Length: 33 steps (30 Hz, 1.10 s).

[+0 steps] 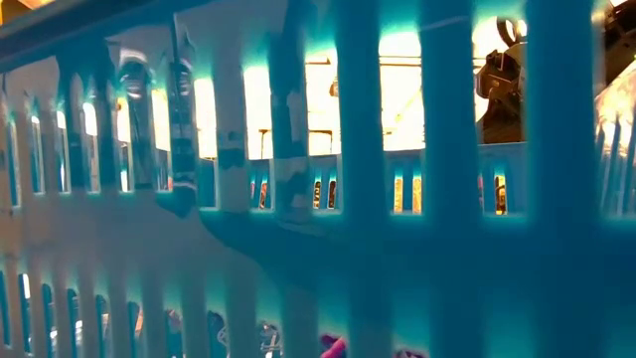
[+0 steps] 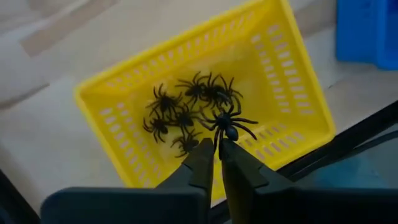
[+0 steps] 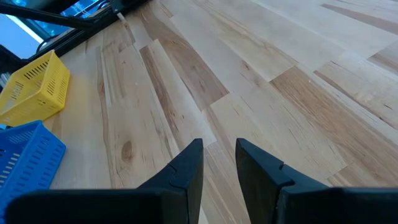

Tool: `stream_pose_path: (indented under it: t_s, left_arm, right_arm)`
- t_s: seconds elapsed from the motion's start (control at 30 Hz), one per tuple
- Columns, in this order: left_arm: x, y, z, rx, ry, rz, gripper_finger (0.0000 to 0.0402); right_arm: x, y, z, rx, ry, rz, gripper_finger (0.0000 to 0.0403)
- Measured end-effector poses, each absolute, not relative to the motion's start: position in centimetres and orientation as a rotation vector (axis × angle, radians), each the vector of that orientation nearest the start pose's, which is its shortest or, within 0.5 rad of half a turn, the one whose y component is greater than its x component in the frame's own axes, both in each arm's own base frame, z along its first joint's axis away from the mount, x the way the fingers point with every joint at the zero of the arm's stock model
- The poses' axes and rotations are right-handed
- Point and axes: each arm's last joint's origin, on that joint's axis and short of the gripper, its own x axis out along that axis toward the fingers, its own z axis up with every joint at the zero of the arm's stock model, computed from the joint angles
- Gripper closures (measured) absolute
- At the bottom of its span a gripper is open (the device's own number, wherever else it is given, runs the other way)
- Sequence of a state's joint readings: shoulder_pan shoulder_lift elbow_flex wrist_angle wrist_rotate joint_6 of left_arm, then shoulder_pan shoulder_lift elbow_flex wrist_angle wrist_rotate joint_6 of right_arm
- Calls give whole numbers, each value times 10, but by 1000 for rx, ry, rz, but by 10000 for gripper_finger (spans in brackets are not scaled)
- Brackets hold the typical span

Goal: Sort Halloween decoration
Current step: Put the black spider toy into the yellow bin, then put the green spider toy into the red bin

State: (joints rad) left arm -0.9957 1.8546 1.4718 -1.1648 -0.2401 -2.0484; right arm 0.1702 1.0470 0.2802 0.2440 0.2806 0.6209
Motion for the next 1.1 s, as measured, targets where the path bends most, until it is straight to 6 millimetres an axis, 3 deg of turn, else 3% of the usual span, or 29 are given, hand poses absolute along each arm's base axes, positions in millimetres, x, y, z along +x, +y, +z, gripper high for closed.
stream_pose_path:
  t_s: [0.23, 0.63, 0.8, 0.97, 1.1]
  left_arm:
    - [196, -292, 217, -788, 1192, 794, 359]
    - [194, -286, 217, -732, 1193, 831, 275]
    - [194, -261, 221, -538, 1068, 985, 258]
    - [214, -228, 226, -316, 1039, 1058, 244]
    - [233, -183, 222, -157, 1118, 1058, 229]
  right_arm:
    - [187, 24, 158, 490, 457, -261, 311]
    - [187, 24, 158, 490, 457, -261, 311]
    - [187, 24, 158, 490, 457, -261, 311]
    - [187, 24, 158, 490, 457, -261, 311]
    - [187, 24, 158, 489, 458, -261, 311]
